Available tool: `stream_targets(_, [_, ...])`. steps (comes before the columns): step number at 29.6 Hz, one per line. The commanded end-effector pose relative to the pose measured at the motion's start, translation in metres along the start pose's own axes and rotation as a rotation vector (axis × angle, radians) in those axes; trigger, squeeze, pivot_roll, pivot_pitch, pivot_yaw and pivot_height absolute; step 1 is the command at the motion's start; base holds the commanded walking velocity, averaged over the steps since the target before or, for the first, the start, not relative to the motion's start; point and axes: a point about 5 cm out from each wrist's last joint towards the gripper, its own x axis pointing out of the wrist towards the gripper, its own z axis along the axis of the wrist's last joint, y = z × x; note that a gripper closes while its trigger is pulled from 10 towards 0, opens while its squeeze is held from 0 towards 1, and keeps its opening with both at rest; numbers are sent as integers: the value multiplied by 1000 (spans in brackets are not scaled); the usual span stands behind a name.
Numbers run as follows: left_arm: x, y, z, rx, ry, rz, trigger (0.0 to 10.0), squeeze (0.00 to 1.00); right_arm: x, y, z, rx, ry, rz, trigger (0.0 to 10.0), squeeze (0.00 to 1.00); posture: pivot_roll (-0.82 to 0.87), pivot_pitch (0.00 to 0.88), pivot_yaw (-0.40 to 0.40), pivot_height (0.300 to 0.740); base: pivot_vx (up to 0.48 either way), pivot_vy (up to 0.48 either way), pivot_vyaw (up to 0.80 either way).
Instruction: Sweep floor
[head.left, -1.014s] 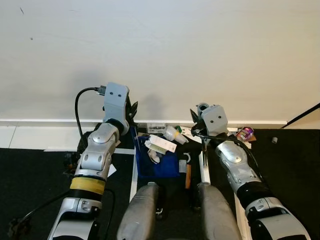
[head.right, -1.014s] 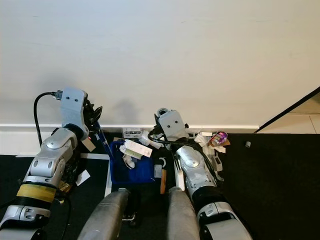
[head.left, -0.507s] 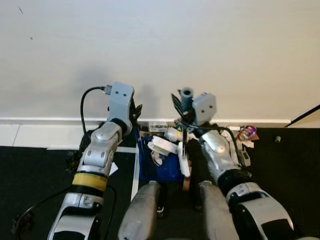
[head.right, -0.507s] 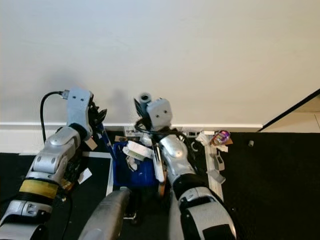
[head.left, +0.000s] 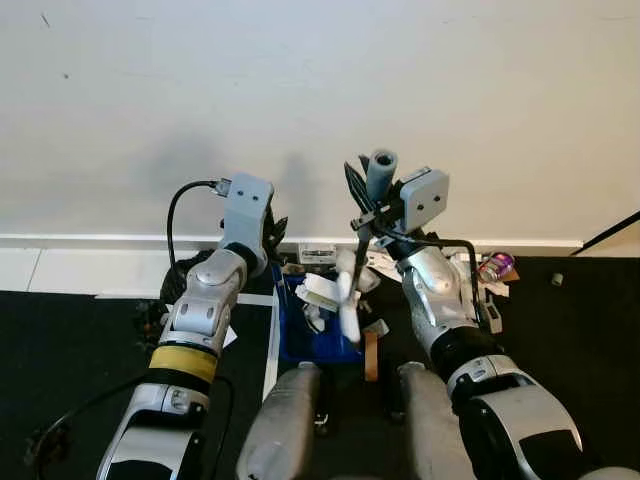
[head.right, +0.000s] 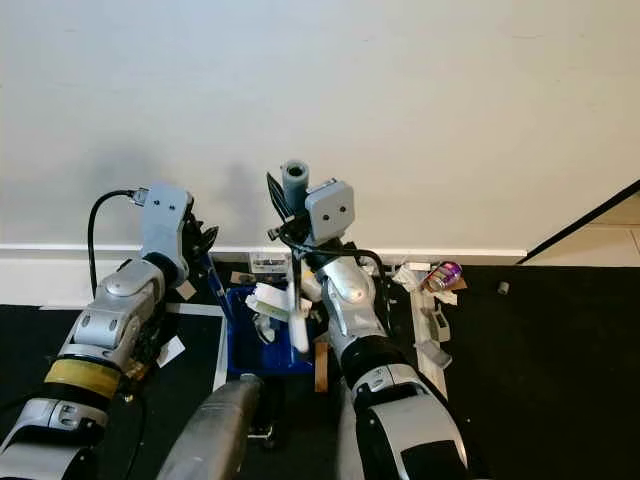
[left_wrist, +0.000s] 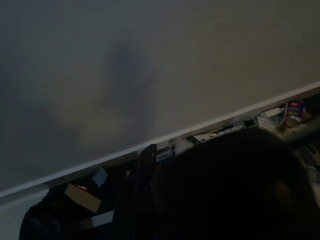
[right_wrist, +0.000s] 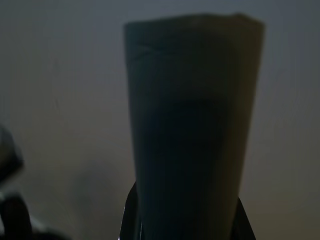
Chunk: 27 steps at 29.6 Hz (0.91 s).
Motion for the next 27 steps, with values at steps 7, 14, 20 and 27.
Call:
stream_targets(7, [0,-13,-26,2,106,-24,10000,0,-42,-42,5,-202,104,115,10000,0,21,222,31,740,0,0,0])
stream_targets(14, [1,-14,-26,18,101,-30,10000,0,-64,-58,9,-193,218,160,10000,0,18,225,34,740,0,0,0])
stream_targets(20, [1,-14,-27,23,102,-29,10000,0,-71,-91,27,-298,224,71,10000,0,12,222,38,740,0,0,0])
stream_targets(27, [2,-14,-26,27,100,-33,10000,0,-73,-113,49,-196,211,-5,10000,0,8,216,39,740,0,0,0])
